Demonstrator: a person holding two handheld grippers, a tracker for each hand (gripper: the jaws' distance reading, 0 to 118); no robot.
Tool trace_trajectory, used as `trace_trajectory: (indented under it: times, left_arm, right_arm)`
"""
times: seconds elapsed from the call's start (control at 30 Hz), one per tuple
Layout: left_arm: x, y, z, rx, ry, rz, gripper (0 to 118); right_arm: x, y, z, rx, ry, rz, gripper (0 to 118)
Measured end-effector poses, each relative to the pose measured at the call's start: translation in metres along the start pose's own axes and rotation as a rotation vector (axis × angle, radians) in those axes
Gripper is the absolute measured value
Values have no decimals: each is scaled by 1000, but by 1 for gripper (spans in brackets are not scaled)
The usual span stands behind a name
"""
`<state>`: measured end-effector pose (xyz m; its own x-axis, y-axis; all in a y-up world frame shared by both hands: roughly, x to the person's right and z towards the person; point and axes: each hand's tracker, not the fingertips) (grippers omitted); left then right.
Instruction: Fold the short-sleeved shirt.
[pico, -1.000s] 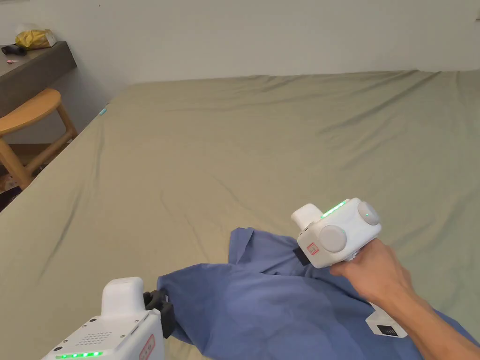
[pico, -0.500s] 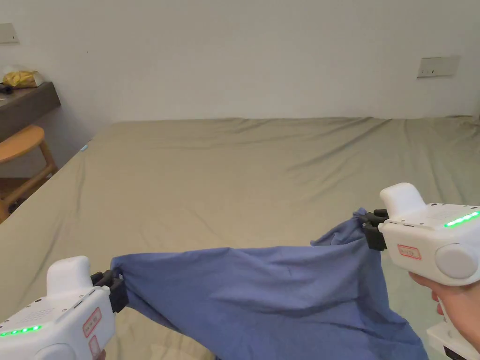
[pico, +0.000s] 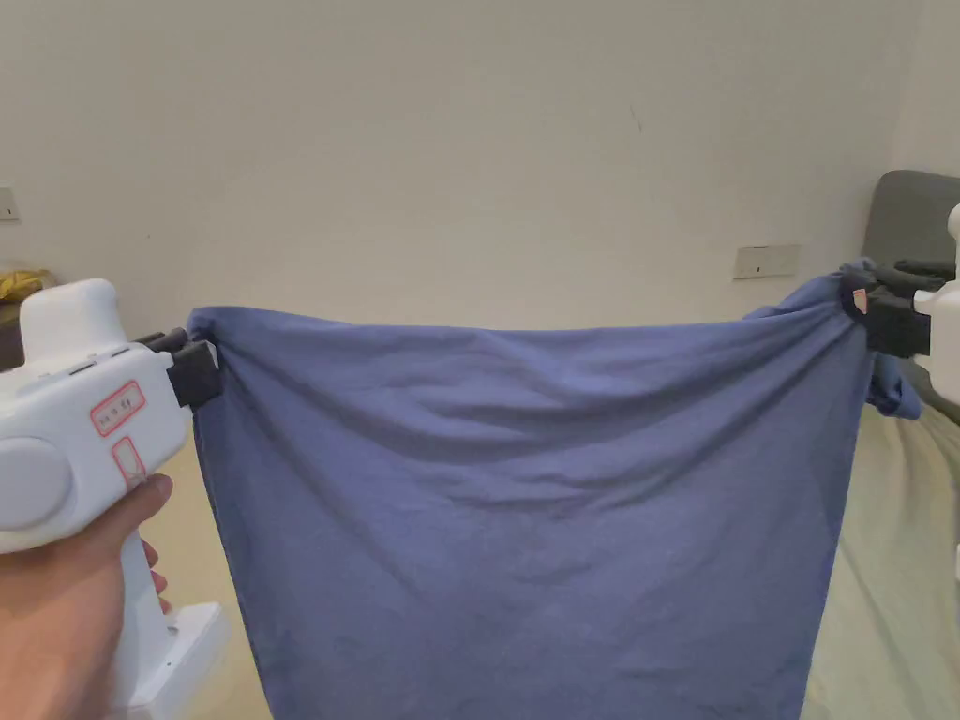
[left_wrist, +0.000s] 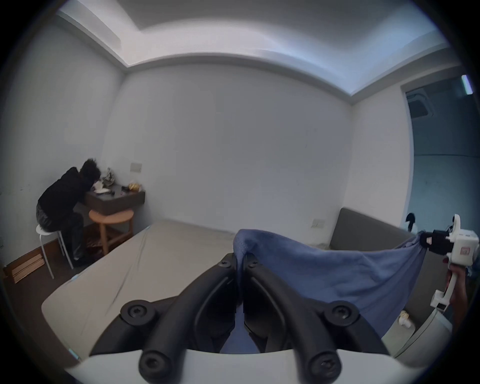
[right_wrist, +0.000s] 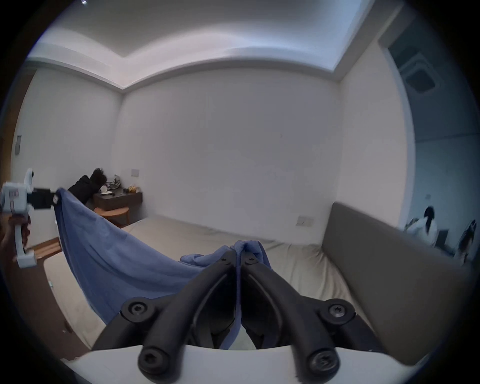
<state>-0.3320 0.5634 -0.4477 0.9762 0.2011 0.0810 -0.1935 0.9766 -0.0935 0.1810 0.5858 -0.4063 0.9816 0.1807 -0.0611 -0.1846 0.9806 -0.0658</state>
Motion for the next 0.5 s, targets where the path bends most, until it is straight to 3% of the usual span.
trace_trajectory:
  times: [0.13, 0.3, 0.4, 0.5]
  left_arm:
    - [20, 52, 27, 112, -13, -29, 2]
    - [31, 89, 52, 167, -30, -19, 2]
    - [35, 103, 66, 195, -43, -14, 2]
    - [35, 112, 74, 219, -58, 8, 2]
  right_arm:
    - [9, 38, 42, 87, 12, -56, 4]
    - [12, 77, 85, 163, -29, -20, 4]
    - [7, 94, 108, 222, -58, 53, 4]
    - [6, 106, 122, 237, -50, 46, 4]
